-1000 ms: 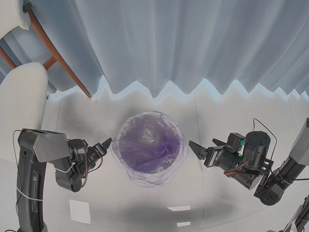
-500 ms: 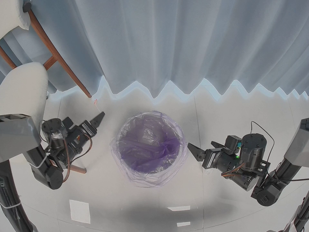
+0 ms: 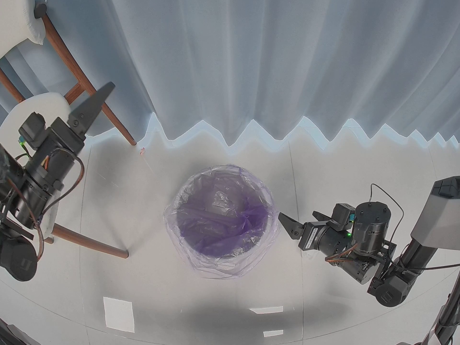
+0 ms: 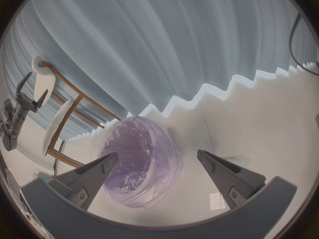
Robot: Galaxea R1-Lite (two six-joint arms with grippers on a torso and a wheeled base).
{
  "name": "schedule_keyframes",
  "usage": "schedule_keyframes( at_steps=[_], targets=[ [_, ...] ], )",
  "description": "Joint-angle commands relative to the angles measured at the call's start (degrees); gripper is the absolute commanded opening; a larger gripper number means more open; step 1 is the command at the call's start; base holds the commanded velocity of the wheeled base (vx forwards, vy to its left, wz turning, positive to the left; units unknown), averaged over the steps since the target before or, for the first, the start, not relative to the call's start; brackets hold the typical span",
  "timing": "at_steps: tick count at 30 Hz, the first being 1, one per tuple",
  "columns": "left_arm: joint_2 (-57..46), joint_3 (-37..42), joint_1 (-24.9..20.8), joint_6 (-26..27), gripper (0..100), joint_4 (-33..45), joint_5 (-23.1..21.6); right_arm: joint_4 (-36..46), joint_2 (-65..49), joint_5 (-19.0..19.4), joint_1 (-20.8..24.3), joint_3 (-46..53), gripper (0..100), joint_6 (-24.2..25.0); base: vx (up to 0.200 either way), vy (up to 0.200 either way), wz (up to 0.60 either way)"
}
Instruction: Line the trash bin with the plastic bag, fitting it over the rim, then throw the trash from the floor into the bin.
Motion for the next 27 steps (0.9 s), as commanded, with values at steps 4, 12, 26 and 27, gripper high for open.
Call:
schedule_keyframes(
  at_steps=[4, 12, 26, 27],
  targets=[
    [-7.1, 0.2, 1.5, 0.0, 100, 0.1, -2.5, 3.2, -3.7, -0.1, -1.7, -1.1, 100, 0.1, 0.0, 0.0, 0.0],
    [-9.2, -1.5, 4.3, -7.4, 100, 0.3, -5.4, 19.3, -10.3, -0.1, -2.4, -3.3, 100, 1.5, 0.0, -0.05, 0.0],
    [-11.2, -1.9, 9.4, -7.3, 100, 2.5, -13.4, 47.3, -0.4, -3.5, -3.9, -24.7, 100, -4.5, 0.0, -0.2, 0.0],
    [-11.2, -1.9, 9.4, -7.3, 100, 2.5, -13.4, 47.2, 0.9, -4.0, -3.9, -25.4, 100, -5.3, 0.0, -0.2, 0.0]
  ],
)
